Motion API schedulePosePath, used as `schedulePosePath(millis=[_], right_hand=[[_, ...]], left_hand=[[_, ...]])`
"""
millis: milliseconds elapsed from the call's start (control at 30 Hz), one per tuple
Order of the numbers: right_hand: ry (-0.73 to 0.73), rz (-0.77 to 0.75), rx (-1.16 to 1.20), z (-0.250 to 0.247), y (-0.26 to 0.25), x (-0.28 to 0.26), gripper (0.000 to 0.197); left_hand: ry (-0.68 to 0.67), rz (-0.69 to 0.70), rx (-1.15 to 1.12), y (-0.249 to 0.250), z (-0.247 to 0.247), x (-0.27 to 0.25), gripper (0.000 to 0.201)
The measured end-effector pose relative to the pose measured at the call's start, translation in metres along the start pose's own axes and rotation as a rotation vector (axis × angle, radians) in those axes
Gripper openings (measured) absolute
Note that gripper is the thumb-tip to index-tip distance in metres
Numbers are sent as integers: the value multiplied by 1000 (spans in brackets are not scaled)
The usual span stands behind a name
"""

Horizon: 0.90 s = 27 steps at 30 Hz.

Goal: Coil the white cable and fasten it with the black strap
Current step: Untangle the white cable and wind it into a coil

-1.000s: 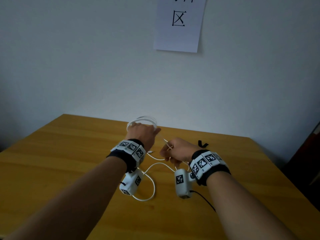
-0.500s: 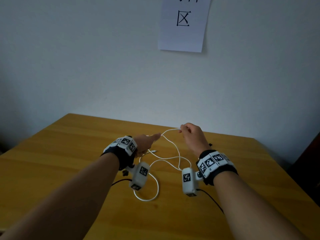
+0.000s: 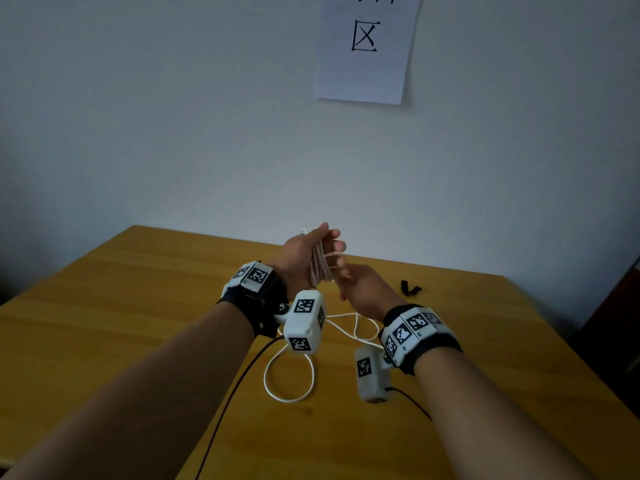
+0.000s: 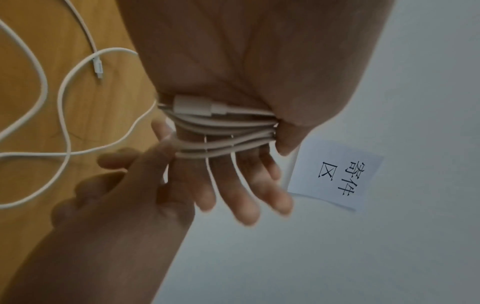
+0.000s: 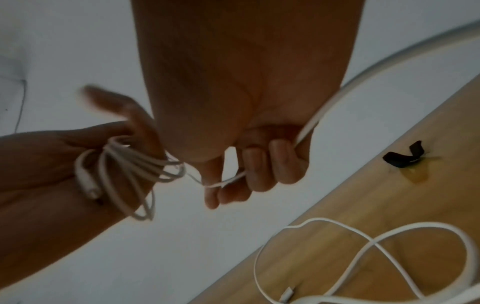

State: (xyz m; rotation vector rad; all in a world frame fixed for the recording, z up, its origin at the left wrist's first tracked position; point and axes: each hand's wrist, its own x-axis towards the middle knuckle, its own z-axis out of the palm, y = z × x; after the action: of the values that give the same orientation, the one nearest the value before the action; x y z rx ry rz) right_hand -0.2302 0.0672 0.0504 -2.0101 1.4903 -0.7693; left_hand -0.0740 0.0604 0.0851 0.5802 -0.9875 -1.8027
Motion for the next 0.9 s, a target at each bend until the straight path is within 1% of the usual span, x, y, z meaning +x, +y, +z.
schedulePosePath(millis=[67,133,200,233,300,333,400,467,567,667,733,800,900], right_hand=[[-73,-11,-29,3,-3,2,28],[-141,26,-18,6,-5,3,18],[-182,85,21,7,-8,2,32],[-201,108,38,7,-9,1,32],[-244,134,49,4,-11,-3,20],[-259,150,54,2,-11,-4,14],[-273,151,53,0,-11,-6,12],[-240,120,9,-2,-11,-6,16],[-176,58,-21,-6,-11,-6,21],[-104,31,-20,-8,-9,-3,22],[-51,18,-16,-9,-8,-2,19],[4,14,12,-10,-6,1,17],[78,14,44,-10,-1,2,24]], left_hand=[[29,62,41,-2,3,-2,32],[85,124,138,-4,1,-1,36],[197,177,292,-6,-2,3,36],[236,204,381,-6,-5,5,33],[286,257,567,-8,-13,11,22],[306,265,663,-9,-19,13,22],[324,241,840,-13,-32,17,25],[304,207,1070,-15,-39,15,33],[287,75,1321,-17,-40,9,42],[242,-56,1562,-19,-40,6,43],[246,-80,1711,-21,-41,4,46],[232,-103,1737,-22,-38,3,53],[208,-144,1599,-24,-35,4,72]])
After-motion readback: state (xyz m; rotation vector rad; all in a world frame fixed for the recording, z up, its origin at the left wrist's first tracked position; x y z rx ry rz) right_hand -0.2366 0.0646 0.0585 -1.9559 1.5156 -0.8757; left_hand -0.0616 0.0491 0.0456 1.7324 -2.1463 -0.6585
